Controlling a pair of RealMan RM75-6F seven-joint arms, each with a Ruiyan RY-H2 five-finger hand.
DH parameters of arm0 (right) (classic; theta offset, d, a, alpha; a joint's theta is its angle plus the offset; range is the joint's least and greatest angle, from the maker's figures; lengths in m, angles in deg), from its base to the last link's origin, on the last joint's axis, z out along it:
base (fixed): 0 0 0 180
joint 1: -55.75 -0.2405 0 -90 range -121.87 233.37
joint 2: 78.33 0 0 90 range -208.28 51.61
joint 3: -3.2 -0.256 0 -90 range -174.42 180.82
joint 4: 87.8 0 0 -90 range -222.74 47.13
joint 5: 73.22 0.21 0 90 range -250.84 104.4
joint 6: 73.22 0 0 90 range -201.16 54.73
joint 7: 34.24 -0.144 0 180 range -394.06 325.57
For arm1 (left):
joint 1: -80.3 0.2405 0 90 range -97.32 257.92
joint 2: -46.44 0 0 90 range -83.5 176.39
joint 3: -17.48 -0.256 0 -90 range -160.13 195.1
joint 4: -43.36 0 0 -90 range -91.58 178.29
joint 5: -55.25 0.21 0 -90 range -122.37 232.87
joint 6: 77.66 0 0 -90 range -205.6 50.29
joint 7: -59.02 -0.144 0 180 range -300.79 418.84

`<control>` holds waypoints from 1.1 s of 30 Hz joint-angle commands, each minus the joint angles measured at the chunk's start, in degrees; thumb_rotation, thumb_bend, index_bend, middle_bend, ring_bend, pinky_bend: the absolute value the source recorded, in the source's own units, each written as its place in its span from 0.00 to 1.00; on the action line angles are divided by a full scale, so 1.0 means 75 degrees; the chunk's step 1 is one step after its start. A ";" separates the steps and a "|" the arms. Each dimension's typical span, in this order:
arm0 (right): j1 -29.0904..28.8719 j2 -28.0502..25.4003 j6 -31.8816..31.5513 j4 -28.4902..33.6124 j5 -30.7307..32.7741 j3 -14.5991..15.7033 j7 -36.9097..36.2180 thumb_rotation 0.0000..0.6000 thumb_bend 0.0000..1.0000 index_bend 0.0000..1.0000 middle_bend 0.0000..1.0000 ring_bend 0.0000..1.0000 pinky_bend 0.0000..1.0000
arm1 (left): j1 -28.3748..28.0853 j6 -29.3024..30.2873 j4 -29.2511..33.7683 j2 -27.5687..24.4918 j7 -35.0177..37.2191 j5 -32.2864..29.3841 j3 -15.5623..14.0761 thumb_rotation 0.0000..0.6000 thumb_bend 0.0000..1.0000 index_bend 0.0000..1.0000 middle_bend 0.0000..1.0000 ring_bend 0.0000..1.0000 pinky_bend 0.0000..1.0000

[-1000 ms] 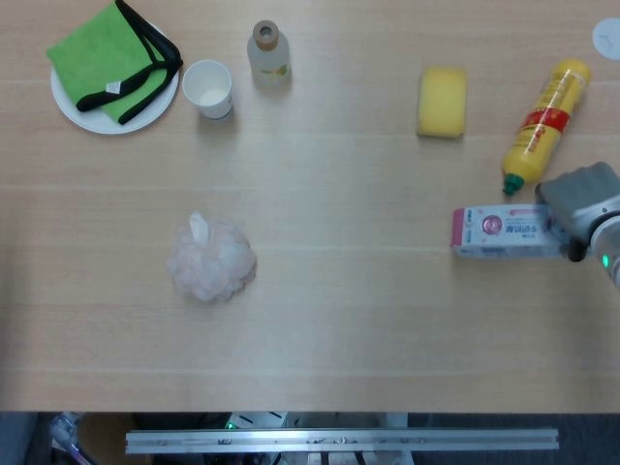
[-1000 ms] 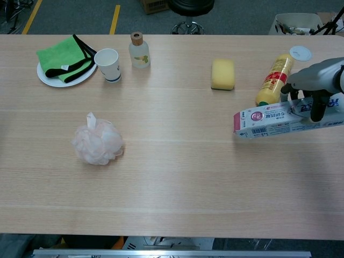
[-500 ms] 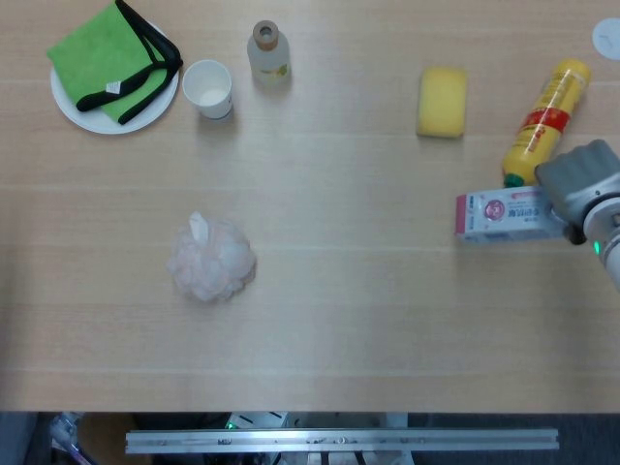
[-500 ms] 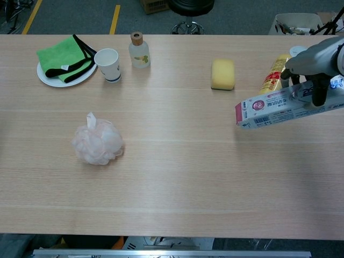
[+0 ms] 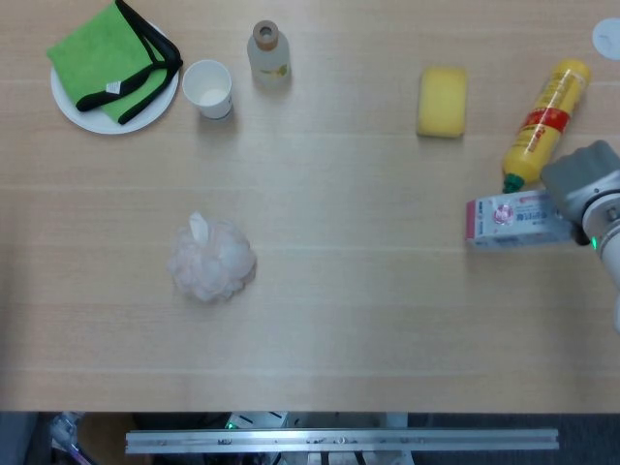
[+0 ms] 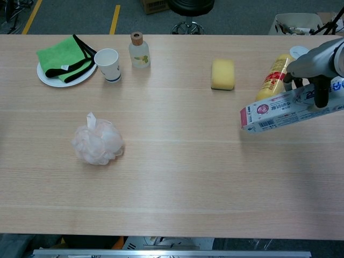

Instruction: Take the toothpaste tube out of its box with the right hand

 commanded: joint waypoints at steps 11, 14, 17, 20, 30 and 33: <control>-0.1223 0.0864 -0.1822 0.0087 0.1154 0.0125 0.1511 1.00 0.47 0.49 0.50 0.41 0.50 | 0.0004 -0.0018 -0.0091 0.0049 0.0088 0.0004 -0.0019 1.00 0.16 0.14 0.04 0.09 0.13; -0.1165 0.0952 -0.2045 0.0096 0.1074 0.0010 0.1516 1.00 0.47 0.49 0.50 0.41 0.50 | 0.0012 -0.0022 -0.0108 0.0052 0.0106 -0.0004 -0.0024 1.00 0.16 0.14 0.04 0.09 0.13; -0.1061 0.0943 -0.2126 0.0130 0.0975 -0.0094 0.1476 1.00 0.47 0.49 0.50 0.41 0.50 | 0.0013 -0.0042 -0.0122 0.0060 0.0106 -0.0016 -0.0030 1.00 0.16 0.14 0.04 0.09 0.13; -0.0965 0.0890 -0.2266 0.0185 0.0788 -0.0191 0.1416 1.00 0.47 0.49 0.50 0.41 0.50 | 0.0014 -0.0049 -0.0141 0.0077 0.0120 -0.0023 -0.0028 1.00 0.16 0.14 0.04 0.09 0.13; -0.0583 0.0709 -0.2338 0.0430 0.0228 -0.0478 0.1156 1.00 0.47 0.49 0.50 0.41 0.50 | 0.0009 -0.0068 -0.0160 0.0098 0.0115 -0.0011 -0.0044 1.00 0.16 0.14 0.04 0.09 0.13; -0.0451 0.0612 -0.2375 0.0446 0.0082 -0.0533 0.1052 1.00 0.47 0.49 0.50 0.41 0.50 | 0.0015 -0.0063 -0.0156 0.0082 0.0132 -0.0035 -0.0029 1.00 0.16 0.14 0.04 0.09 0.13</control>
